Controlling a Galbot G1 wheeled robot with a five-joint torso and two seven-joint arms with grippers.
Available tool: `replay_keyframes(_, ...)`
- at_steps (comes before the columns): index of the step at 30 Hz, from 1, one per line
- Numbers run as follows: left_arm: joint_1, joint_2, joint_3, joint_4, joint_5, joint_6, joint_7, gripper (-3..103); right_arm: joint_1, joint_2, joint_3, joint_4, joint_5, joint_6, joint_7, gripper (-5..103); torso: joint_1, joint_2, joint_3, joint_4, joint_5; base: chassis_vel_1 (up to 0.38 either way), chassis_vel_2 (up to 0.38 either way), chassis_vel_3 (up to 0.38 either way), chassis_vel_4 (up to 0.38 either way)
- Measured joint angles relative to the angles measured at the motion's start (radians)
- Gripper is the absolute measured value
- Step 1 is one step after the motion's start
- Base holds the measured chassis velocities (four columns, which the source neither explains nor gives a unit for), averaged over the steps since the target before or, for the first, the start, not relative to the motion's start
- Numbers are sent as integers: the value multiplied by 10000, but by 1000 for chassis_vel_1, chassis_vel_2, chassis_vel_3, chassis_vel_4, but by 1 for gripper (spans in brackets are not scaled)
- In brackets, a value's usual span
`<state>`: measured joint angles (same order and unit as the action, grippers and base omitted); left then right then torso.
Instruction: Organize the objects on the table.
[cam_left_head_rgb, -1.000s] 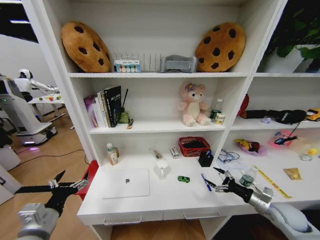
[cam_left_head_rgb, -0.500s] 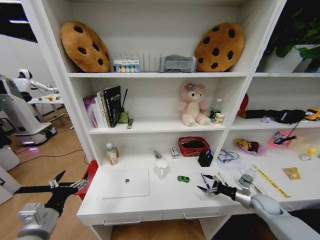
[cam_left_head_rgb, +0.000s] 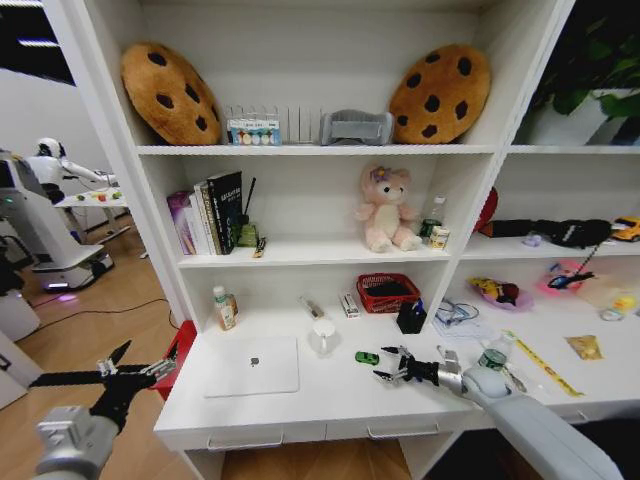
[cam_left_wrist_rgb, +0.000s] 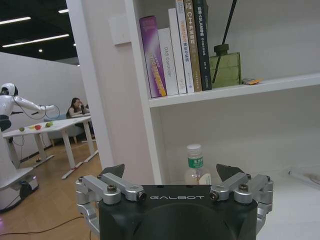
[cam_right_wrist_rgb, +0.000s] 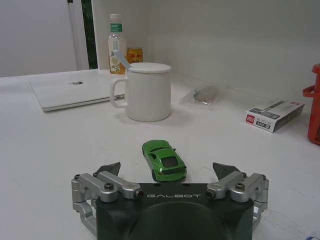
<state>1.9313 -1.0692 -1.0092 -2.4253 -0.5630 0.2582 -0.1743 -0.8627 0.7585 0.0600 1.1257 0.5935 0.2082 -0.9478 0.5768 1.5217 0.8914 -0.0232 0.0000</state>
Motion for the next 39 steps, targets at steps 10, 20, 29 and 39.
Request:
replay_keyframes(10, 0, 0, 0, 0, 0, 0, 0, 100, 690, 423, -411, -665, -264, 236, -29, 100, 0, 0, 0, 2, 0, 0, 0, 0, 0)
replay_keyframes(20, -1, 0, 0, 0, 0, 0, 0, 100, 1429, 698, -976, -1074, -414, 301, -26, 100, 0, 0, 0, 2, 0, 0, 0, 0, 0)
replay_keyframes(29, -1, 0, 0, 0, 0, 0, 0, 100, 1602, 831, -1266, -1193, -848, 348, -25, 100, 0, 0, -1, 0, -2, 0, 0, 0, 0)
replay_keyframes(39, -1, 0, 0, 0, 0, 0, 0, 100, 1427, 902, -1223, -1187, -881, 409, 0, 78, -4, 5, -5, 0, -3, 0, 0, 0, 0)
